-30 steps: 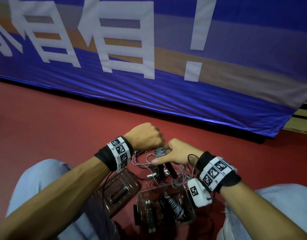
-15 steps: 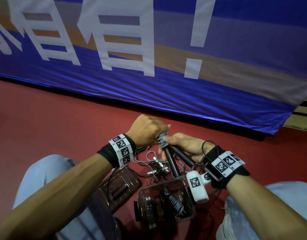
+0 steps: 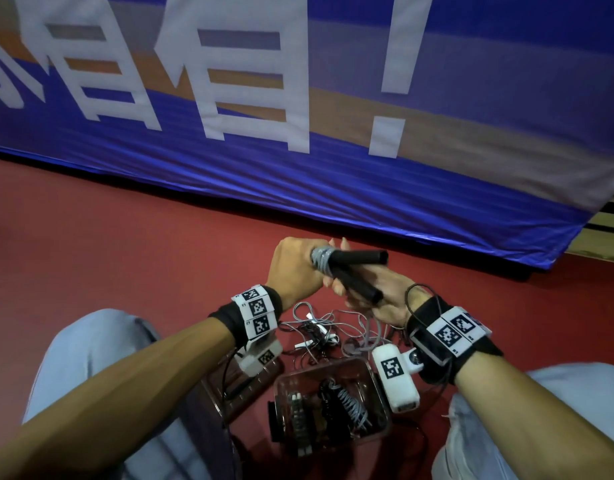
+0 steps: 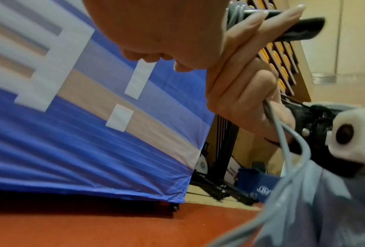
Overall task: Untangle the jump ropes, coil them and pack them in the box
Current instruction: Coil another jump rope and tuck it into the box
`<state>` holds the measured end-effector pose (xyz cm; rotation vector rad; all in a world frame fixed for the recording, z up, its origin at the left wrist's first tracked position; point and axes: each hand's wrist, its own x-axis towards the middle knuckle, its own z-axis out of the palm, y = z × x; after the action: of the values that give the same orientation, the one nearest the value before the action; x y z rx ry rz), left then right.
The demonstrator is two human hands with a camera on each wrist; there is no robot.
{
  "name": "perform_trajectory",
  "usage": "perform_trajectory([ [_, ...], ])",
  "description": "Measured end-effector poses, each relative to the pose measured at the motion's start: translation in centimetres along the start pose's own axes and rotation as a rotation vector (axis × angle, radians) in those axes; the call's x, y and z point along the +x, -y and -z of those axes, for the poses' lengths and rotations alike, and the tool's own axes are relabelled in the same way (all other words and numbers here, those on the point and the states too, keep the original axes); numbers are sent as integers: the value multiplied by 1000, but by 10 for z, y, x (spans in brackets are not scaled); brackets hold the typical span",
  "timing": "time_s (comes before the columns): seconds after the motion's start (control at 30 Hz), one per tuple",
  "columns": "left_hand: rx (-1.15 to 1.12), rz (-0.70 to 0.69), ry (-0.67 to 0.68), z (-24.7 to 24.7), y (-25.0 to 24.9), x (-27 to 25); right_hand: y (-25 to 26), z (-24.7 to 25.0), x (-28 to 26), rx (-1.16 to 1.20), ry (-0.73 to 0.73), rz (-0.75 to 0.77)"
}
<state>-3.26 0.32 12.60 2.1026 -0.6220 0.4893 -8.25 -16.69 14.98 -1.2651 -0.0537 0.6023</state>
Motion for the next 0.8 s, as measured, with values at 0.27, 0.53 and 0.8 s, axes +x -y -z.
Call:
perform_trajectory([
  [0.27, -104, 425, 129, -20, 2, -3, 5, -8, 11, 71, -227, 18],
  [0.53, 268, 571, 437, -31, 21, 0, -5, -16, 20, 20, -455, -131],
  [0.8, 793, 427, 529, -33, 14, 0, -25, 5, 20, -967, -474, -182],
])
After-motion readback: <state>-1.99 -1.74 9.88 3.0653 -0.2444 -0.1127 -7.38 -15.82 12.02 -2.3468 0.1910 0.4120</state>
